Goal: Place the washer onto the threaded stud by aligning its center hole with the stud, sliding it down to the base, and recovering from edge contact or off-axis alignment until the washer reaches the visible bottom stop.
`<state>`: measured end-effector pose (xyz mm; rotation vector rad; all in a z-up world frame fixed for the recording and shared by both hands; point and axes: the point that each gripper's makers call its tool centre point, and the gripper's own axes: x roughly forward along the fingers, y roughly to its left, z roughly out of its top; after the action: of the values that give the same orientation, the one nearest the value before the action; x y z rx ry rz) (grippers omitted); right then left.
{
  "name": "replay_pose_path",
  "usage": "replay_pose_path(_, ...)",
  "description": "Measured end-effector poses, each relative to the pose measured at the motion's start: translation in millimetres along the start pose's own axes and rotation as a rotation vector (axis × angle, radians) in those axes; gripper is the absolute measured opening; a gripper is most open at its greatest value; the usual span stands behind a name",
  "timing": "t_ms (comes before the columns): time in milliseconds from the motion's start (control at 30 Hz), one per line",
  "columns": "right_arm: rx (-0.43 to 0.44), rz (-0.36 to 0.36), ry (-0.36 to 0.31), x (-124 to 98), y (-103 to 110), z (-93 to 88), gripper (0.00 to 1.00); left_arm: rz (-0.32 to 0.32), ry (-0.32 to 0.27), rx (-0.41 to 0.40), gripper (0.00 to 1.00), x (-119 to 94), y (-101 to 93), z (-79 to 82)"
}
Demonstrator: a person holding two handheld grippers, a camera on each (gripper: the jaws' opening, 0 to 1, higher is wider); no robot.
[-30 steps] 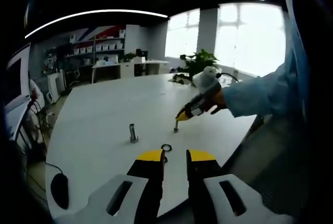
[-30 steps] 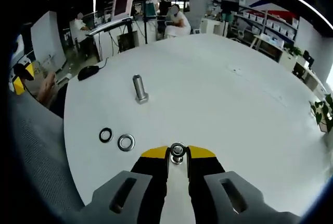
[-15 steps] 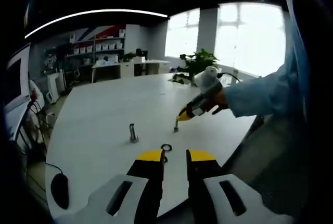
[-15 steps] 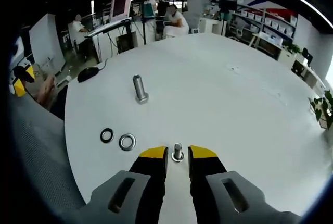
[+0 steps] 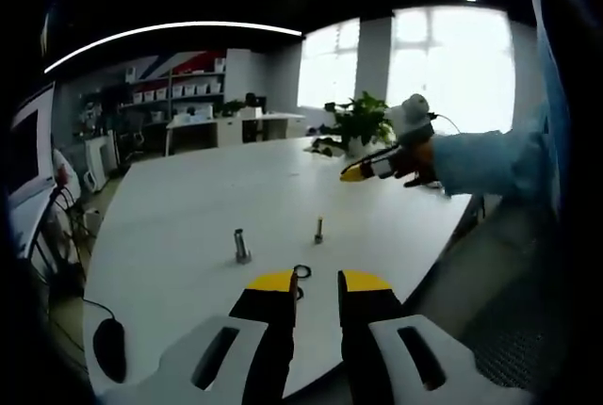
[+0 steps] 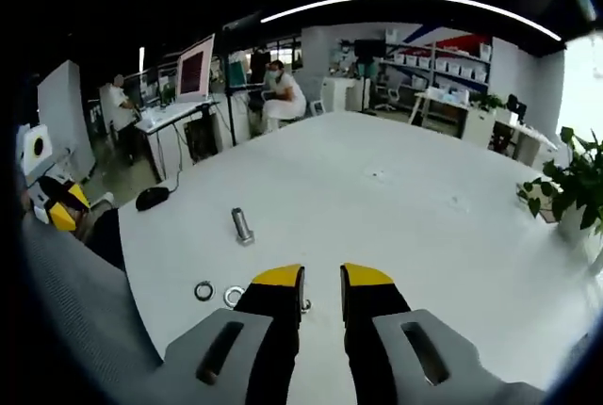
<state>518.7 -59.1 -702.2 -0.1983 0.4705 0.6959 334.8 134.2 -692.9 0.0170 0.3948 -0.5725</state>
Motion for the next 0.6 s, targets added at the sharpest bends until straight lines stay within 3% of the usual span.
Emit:
replay_pose_path(167,0.003,-0.061,-0.084,-43,-1,25.3,0.18,-0.011,-0.015,0.015,0.15,-1,-2.9,2.2)
replay_pose_path(300,0.017,-0.104,-0.132,-80,4,34.9,0.18,-0.019,-0.024,0.024,0.15,-2,-5.4,3.8)
replay_pose_path(433,0.040,-0.132,-0.147,-107,12,31.1,0.18,-0.031,-0.013,0.031,0.15,-2,-8.3,1.5)
replay_pose_path(600,0.078,-0.138,-0.126,-119,18,15.0,0.18,-0.025,0.034,0.023,0.14,-3,-4.3,-9.1)
